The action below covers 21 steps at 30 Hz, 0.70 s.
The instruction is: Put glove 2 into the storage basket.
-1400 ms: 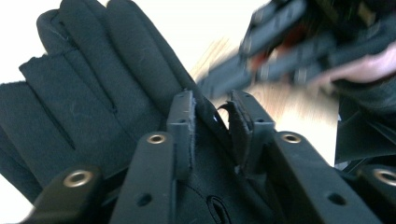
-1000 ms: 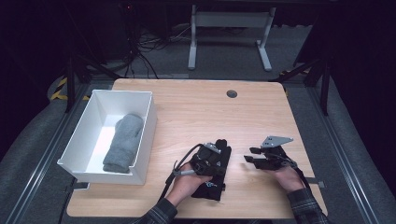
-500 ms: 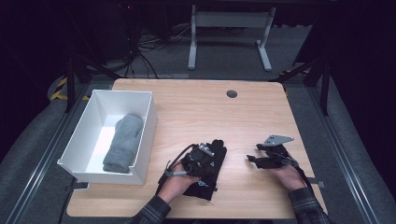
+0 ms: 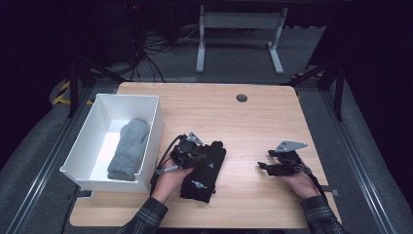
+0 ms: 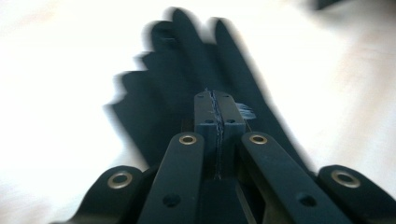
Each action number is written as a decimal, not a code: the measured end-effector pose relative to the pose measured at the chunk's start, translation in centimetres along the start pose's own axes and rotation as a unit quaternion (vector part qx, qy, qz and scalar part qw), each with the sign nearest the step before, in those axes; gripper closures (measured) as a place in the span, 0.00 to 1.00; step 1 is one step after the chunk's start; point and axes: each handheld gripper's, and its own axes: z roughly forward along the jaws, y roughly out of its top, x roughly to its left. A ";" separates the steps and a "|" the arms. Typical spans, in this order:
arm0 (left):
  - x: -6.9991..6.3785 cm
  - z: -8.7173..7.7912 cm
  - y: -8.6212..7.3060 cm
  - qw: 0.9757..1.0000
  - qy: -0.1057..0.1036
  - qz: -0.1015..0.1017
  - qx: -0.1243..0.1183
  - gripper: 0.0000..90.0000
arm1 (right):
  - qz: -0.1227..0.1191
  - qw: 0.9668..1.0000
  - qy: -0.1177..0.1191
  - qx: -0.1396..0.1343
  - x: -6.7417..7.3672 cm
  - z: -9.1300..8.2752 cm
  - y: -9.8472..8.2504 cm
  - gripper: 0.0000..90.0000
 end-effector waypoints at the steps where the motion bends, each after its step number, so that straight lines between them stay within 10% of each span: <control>1: 0.3 0.1 0.0 1.000 0.009 -0.007 -0.002 1.00 | 0.000 1.000 0.000 0.000 0.0 0.0 0.0 0.36; 9: 2.5 3.2 0.4 0.999 0.012 -0.032 0.021 1.00 | 0.000 1.000 0.000 -0.001 0.0 0.0 0.0 0.36; 21: -0.5 6.7 3.7 0.999 -0.039 0.014 0.024 1.00 | 0.001 1.000 -0.003 -0.006 -0.2 0.1 -0.2 0.32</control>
